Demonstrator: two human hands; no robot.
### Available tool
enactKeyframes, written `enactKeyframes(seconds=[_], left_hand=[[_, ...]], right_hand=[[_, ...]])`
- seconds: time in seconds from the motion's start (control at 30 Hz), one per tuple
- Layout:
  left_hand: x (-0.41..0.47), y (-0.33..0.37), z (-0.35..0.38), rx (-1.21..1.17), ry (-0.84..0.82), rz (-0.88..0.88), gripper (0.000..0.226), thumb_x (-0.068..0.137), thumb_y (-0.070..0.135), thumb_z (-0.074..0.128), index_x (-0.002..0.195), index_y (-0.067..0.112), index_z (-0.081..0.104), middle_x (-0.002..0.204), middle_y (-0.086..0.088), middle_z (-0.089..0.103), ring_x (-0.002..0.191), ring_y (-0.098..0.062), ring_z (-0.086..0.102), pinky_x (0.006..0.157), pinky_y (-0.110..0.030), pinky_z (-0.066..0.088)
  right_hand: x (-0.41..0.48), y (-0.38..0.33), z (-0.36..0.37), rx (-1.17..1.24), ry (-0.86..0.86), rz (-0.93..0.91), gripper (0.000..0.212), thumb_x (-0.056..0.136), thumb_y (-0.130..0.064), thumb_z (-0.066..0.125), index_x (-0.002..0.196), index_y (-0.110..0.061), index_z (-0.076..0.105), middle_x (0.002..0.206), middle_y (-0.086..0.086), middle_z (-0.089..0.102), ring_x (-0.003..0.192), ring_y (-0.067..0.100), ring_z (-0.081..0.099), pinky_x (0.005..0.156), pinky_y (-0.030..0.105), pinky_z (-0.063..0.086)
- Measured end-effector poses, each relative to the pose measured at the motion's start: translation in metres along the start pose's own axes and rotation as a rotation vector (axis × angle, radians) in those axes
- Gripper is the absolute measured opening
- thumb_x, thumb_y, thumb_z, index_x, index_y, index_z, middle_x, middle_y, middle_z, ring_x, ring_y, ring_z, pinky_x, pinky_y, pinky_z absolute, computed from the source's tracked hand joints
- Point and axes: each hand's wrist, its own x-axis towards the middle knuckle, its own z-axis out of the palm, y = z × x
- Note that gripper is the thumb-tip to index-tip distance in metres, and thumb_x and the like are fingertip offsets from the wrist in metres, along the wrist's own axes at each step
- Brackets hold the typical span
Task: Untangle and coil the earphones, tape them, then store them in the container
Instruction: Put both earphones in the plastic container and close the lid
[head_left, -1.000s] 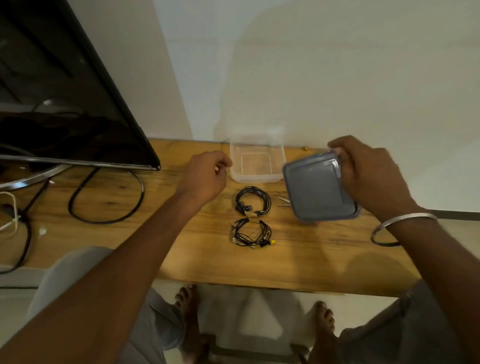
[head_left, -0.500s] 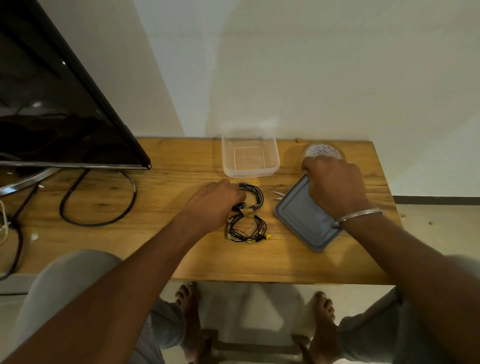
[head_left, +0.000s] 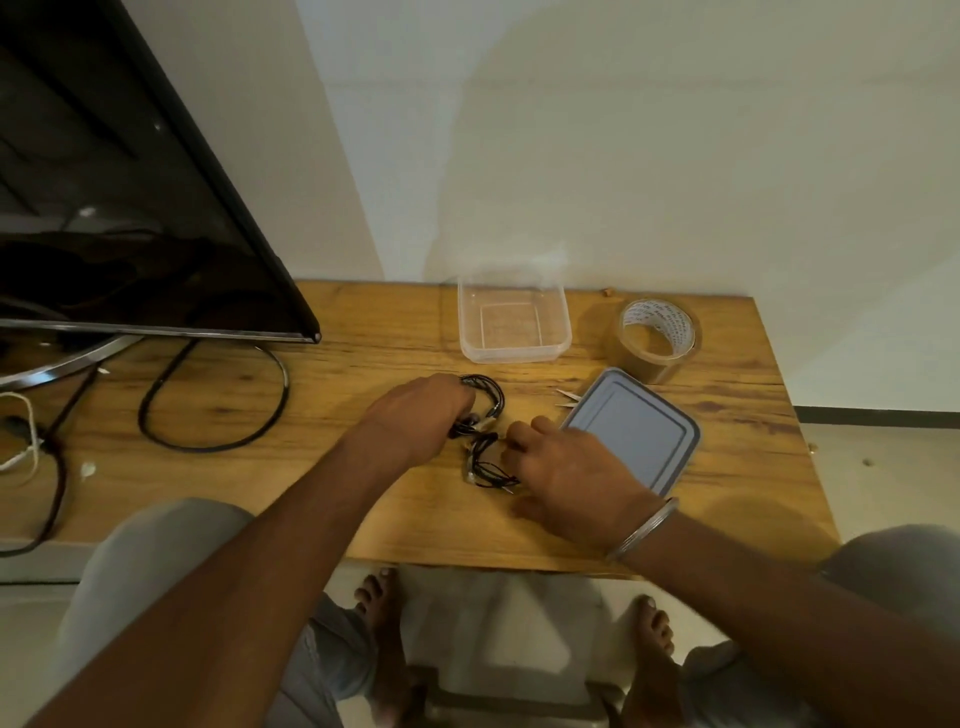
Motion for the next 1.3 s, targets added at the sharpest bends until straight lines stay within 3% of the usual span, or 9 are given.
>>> enactKeyframes(seconds=[0.13,0.3,0.4,0.47,0.67,0.87,1.1,1.2,1.3], left_hand=[[-0.001,0.001,-0.002,0.144,0.044,-0.001,0.029,0.090,0.004,0.059,0.114,0.020,0.063,0.115,-0.004,0.061,0.100,-0.025,0.063,0.073,-0.031,0.042],[-0.002,-0.002,-0.004,0.087,0.033,-0.035,0.028,0.089,0.002,0.059,0.110,0.021,0.060,0.110,-0.008,0.062,0.097,-0.027,0.062,0.068,-0.032,0.038],[-0.001,-0.005,-0.004,0.027,-0.001,-0.065,0.032,0.089,0.002,0.061,0.115,0.020,0.060,0.113,-0.009,0.061,0.097,-0.027,0.062,0.067,-0.032,0.039],[0.000,-0.008,-0.004,-0.016,-0.007,-0.084,0.031,0.088,0.003,0.063,0.113,0.020,0.061,0.113,-0.008,0.060,0.095,-0.026,0.061,0.067,-0.032,0.040],[0.003,-0.011,-0.005,-0.117,-0.013,-0.116,0.026,0.084,0.007,0.071,0.108,0.016,0.068,0.112,-0.008,0.062,0.095,-0.026,0.064,0.074,-0.035,0.053],[0.004,-0.013,-0.007,-0.206,-0.032,-0.180,0.025,0.080,0.007,0.077,0.105,0.009,0.070,0.104,-0.011,0.067,0.085,-0.027,0.069,0.073,-0.037,0.058],[0.003,-0.012,-0.009,-0.278,-0.036,-0.216,0.014,0.083,-0.003,0.066,0.092,0.006,0.070,0.095,-0.013,0.070,0.079,-0.028,0.071,0.071,-0.041,0.062],[0.003,-0.013,-0.010,-0.299,-0.051,-0.224,0.014,0.081,-0.004,0.068,0.089,0.007,0.073,0.092,-0.013,0.070,0.077,-0.028,0.072,0.071,-0.042,0.062],[0.003,-0.015,-0.010,-0.332,-0.065,-0.234,0.014,0.081,-0.003,0.071,0.091,0.007,0.074,0.093,-0.014,0.071,0.079,-0.028,0.072,0.073,-0.043,0.062]], right_hand=[[0.002,-0.008,0.006,-0.030,0.024,-0.010,0.030,0.098,-0.012,0.054,0.128,-0.011,0.058,0.122,0.009,0.055,0.105,0.026,0.054,0.074,0.036,0.047],[0.000,0.004,0.000,0.218,0.002,-0.008,0.021,0.097,-0.028,0.053,0.112,-0.018,0.064,0.103,0.004,0.064,0.089,0.023,0.062,0.073,0.034,0.053],[0.000,0.026,-0.010,0.487,-0.010,0.068,0.005,0.089,-0.031,0.064,0.095,-0.030,0.065,0.085,-0.010,0.062,0.077,0.011,0.060,0.068,0.027,0.053],[0.000,0.039,-0.016,0.588,0.010,0.104,0.006,0.089,-0.030,0.069,0.095,-0.029,0.068,0.082,-0.015,0.062,0.076,0.004,0.059,0.067,0.021,0.048],[0.001,0.032,-0.007,0.507,0.063,0.154,0.015,0.093,-0.032,0.066,0.106,-0.026,0.071,0.087,-0.010,0.065,0.080,0.009,0.062,0.071,0.025,0.050],[0.010,-0.019,0.000,0.228,0.042,0.280,0.057,0.092,-0.067,0.049,0.122,-0.019,0.056,0.111,0.001,0.064,0.098,0.021,0.062,0.078,0.034,0.053],[0.016,-0.042,0.005,0.118,0.055,0.228,0.028,0.105,-0.029,0.040,0.124,-0.015,0.055,0.118,0.008,0.063,0.103,0.026,0.060,0.081,0.039,0.052],[0.016,-0.037,0.002,0.144,0.020,0.219,0.029,0.103,-0.029,0.042,0.124,-0.014,0.055,0.116,0.008,0.061,0.101,0.025,0.060,0.079,0.036,0.050],[0.015,-0.016,-0.014,0.365,-0.002,0.241,0.021,0.097,-0.033,0.057,0.110,-0.019,0.064,0.100,0.001,0.066,0.087,0.017,0.063,0.075,0.030,0.056]])
